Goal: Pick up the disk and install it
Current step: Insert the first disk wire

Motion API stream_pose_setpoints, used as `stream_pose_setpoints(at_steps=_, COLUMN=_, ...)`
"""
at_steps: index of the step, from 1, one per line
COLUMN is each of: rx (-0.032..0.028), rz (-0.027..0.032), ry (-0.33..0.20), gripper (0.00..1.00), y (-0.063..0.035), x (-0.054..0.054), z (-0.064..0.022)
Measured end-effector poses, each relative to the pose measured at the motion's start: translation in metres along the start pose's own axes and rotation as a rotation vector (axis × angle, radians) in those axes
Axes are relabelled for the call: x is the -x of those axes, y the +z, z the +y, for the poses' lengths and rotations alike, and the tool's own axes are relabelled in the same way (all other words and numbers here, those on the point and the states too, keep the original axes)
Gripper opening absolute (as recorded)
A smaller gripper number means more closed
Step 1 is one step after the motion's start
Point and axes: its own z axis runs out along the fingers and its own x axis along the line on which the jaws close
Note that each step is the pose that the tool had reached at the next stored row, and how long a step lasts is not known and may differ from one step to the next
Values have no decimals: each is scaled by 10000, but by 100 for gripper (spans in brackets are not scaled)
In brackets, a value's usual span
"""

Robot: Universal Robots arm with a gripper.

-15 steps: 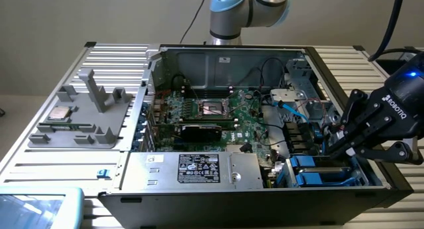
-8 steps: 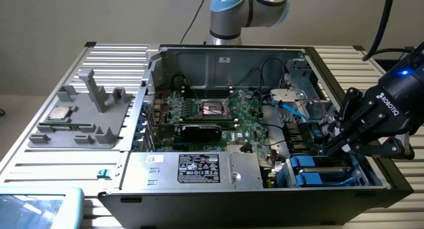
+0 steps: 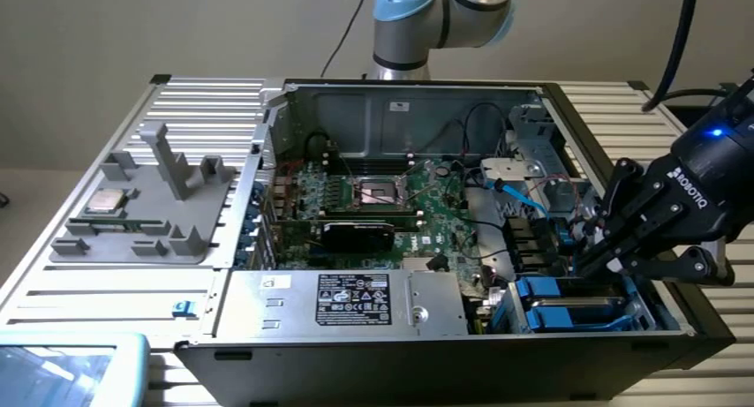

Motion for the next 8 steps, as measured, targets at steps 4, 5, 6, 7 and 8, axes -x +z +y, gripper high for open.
stream_pose_setpoints(at_steps=4, rx=1, rz=-8, ry=4, gripper=16, y=35, x=-4, z=13)
stream_pose_setpoints(at_steps=5, rx=-1, rz=-7, ry=4, gripper=16, y=39, x=-6, z=14)
stream_pose_setpoints(at_steps=6, rx=-4, rz=-7, ry=4, gripper=16, y=40, x=-6, z=14)
stream_pose_setpoints(at_steps=7, rx=-4, rz=-7, ry=4, gripper=16, y=40, x=-6, z=15)
stream_pose_setpoints(at_steps=8, rx=-5, rz=-6, ry=4, gripper=16, y=41, x=-5, z=15)
